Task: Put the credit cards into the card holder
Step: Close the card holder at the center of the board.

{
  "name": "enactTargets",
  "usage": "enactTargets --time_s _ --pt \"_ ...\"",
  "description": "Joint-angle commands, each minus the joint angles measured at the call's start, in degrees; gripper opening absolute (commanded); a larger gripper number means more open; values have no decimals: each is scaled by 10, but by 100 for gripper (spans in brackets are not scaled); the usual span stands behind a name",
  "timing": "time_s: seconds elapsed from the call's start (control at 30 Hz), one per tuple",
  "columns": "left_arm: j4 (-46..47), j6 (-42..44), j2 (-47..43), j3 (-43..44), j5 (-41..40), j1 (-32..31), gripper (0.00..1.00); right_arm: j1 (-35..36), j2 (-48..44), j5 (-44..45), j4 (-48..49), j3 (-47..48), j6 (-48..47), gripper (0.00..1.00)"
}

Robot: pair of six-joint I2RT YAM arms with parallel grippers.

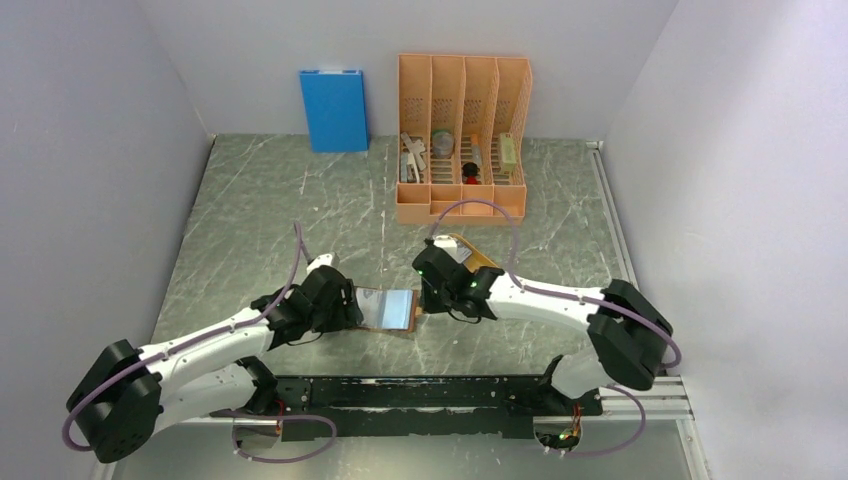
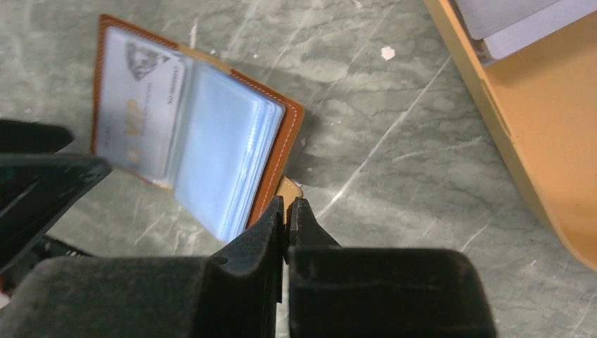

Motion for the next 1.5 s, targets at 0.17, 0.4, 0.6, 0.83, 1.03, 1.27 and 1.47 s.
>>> enactTargets --time_s 0.17,0.4,0.6,0.83,1.03,1.27,1.47 --pt "54 24 13 -4 36 -2 61 -3 -100 -80 70 -18 -19 0" --pt "-4 8 -48 5 -12 -2 54 -3 -62 -106 82 45 -19 0" --pt "-50 -17 -96 1 -52 -2 47 -2 -4 -135 108 70 -5 0" --pt "-79 -36 -93 8 -74 -2 25 2 38 -167 140 83 10 0" --pt "-120 -79 -70 15 -142 -1 6 4 27 -137 138 79 17 0" --pt "-118 -85 -39 9 -153 14 9 2 -26 -89 109 41 16 0" --pt "12 -26 3 -24 -32 33 13 -7 -79 -82 96 -9 19 0"
